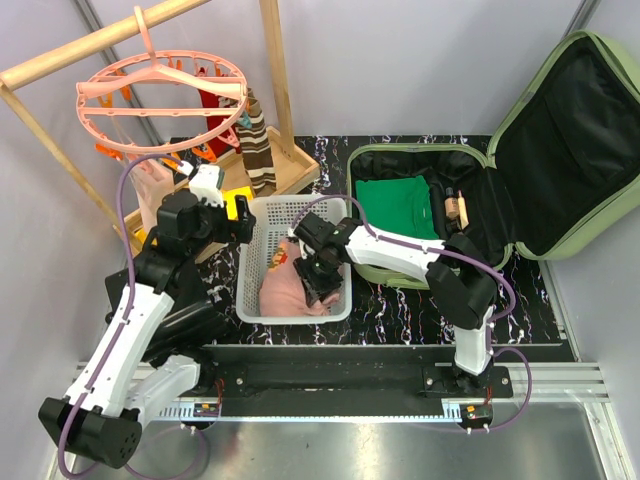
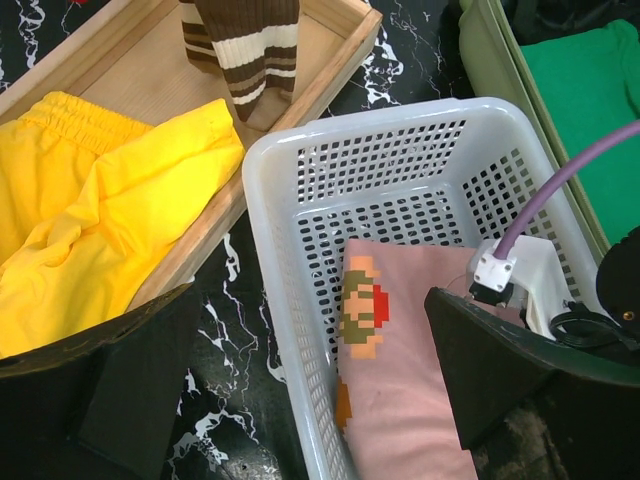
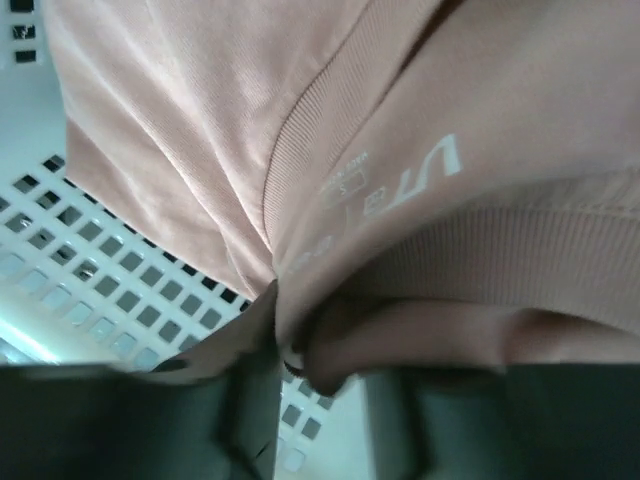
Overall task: Open, take out, and arrange the luggage
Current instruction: Place the object in the container
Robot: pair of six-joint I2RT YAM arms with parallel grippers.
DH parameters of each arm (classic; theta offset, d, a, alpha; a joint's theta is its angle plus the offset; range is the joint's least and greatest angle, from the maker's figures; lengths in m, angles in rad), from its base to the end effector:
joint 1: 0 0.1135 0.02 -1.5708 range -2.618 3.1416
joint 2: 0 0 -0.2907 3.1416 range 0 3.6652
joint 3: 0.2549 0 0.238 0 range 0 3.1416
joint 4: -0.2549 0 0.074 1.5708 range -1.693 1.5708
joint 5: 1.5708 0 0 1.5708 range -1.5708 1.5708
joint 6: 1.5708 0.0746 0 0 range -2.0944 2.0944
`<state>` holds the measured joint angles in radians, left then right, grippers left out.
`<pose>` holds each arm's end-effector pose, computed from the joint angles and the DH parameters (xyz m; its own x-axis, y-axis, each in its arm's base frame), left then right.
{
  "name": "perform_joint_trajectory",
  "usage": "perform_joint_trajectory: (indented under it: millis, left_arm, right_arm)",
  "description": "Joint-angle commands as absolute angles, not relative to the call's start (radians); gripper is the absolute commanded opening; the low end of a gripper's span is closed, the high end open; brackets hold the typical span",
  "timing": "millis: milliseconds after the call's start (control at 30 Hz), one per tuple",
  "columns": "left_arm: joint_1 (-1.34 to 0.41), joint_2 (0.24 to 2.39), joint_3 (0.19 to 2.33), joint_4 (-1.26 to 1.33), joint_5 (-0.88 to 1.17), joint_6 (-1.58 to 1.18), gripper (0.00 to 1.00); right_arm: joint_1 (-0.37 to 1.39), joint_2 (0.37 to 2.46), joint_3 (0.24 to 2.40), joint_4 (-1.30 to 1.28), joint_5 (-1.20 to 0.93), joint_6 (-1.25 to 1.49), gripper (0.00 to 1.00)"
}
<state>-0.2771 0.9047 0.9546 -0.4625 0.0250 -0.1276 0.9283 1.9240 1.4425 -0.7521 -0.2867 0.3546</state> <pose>0.1952 -0.0575 0.3539 -0.4202 -0.0127 -0.9074 0.2440 0.9615 -0.1265 0.2232 0.3334 0.1954 -0.8164 -0.5350 -0.2176 -0.5764 0.7311 0.3651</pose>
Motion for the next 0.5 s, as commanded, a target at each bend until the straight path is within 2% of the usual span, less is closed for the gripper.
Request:
perform_joint_trajectory:
  millis: [0,33,67,233,333,467]
  left_arm:
    - [-0.285,0.885,0.946,-0.422,0.005,-0.109,0.99]
    - [-0.285,0.885,0.946,-0.422,0.005,-0.109,0.99]
    - [-0.287,0.887,0.945,-0.42,0.005,-0.109,0.99]
    - [-0.288,0.891,0.942,-0.422,-0.021,-0.109,0.99]
    - [-0.287,0.897,0.942,-0.422,-0.02,-0.107,0.99]
    - [-0.287,0.902,0.94,-0.42,-0.017,-0.109,0.99]
  right_arm:
    - [0.931,1.862,1.479,-0.756,-0.322,0.402,0.5]
    - [0.931,1.843,1.492,-0.761,-0.337,0.394,0.58]
    - [0.93,1.832,1.526,-0.767,-0.342,0.391,0.61]
    - [0.93,1.77,1.618,-0.825,-0.33,0.365,0.65]
    - [0.93,1.75,1.65,-0.831,-0.292,0.351,0.61]
    - [0.917,1.77,1.657,-0.801,-0.238,0.337,0.45]
